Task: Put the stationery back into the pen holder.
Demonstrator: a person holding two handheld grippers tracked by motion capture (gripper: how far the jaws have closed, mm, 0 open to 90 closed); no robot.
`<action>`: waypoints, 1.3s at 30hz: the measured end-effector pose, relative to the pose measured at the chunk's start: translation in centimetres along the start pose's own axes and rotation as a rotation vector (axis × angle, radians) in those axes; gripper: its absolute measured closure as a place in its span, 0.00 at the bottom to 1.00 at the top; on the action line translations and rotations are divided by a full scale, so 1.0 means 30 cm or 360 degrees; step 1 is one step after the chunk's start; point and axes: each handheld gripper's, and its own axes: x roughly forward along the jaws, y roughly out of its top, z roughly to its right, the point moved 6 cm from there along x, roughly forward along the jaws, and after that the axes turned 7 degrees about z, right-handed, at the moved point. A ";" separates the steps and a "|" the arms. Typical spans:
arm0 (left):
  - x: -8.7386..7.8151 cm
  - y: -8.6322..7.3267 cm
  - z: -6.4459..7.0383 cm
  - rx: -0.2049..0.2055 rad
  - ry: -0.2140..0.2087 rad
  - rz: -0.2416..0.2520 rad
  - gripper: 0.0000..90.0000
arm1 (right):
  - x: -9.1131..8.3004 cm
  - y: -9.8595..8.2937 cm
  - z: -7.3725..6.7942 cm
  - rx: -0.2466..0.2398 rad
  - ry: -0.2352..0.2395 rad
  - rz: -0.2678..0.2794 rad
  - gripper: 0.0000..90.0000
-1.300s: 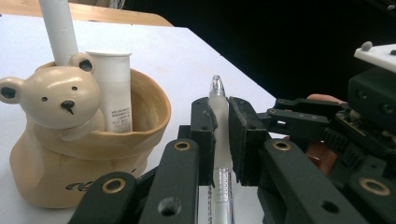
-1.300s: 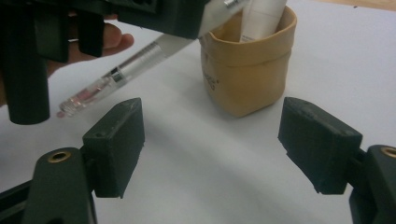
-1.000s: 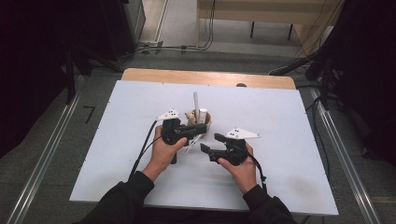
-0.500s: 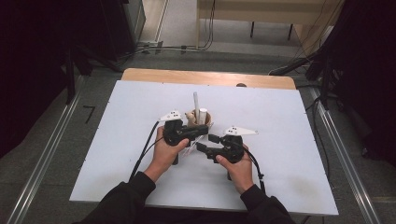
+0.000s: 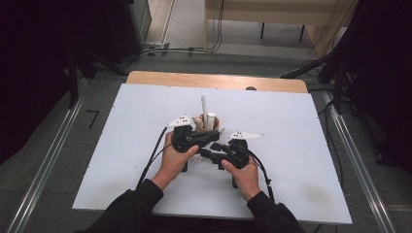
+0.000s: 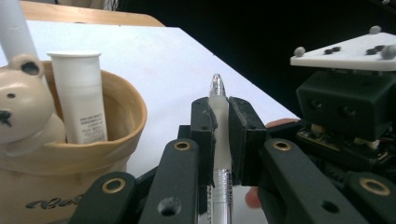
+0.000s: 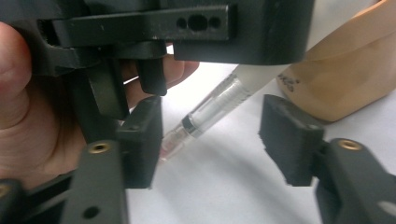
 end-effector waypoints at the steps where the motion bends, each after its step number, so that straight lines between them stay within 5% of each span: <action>1: 0.000 0.001 0.002 0.0004 -0.0001 0.0000 0.91 | 0.002 0.000 0.000 -0.0003 0.0011 0.0000 0.51; 6: 0.000 0.005 0.008 0.0015 0.0008 0.0017 0.91 | 0.002 -0.001 -0.008 0.0037 0.0064 -0.0009 0.69; 16: -0.012 0.018 0.019 0.0048 0.0016 0.0059 0.91 | -0.010 0.003 0.008 0.0134 0.0063 -0.0017 0.80; 24: -0.025 0.026 0.031 0.0048 0.0000 0.0093 0.90 | -0.022 0.008 0.019 0.0154 0.0052 -0.0010 0.85; 39: -0.062 0.026 0.025 -0.0033 -0.0018 0.0071 0.72 | -0.046 0.026 0.031 0.0148 0.0050 0.0026 0.85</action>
